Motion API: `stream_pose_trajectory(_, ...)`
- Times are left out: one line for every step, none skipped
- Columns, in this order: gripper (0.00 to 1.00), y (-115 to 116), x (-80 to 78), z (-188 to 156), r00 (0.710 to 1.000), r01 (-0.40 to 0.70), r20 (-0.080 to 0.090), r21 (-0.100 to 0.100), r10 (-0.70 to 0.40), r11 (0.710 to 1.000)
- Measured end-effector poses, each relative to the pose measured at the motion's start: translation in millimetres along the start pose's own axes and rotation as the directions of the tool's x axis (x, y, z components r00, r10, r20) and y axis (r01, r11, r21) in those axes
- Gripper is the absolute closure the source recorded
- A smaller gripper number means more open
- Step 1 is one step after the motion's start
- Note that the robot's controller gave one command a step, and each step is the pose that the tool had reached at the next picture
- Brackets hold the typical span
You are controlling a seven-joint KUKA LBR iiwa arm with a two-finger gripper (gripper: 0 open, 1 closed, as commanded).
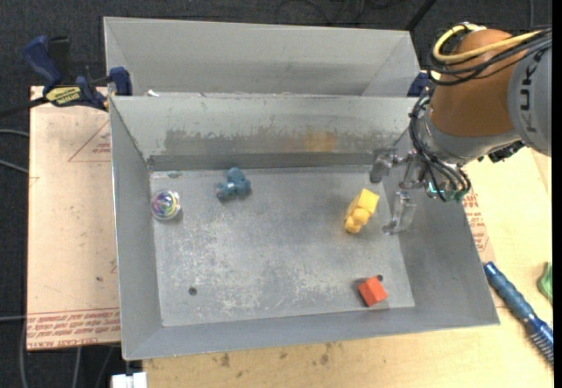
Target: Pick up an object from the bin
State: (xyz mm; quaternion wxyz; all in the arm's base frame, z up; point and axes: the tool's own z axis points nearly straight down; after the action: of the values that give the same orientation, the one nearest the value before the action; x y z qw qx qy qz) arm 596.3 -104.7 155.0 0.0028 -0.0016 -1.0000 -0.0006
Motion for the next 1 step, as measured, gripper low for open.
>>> stream_pose_trajectory(0.00, 5.5, -5.1, 90.0, 1.000, 0.018, 0.001, -0.001, -0.018, 1.000)
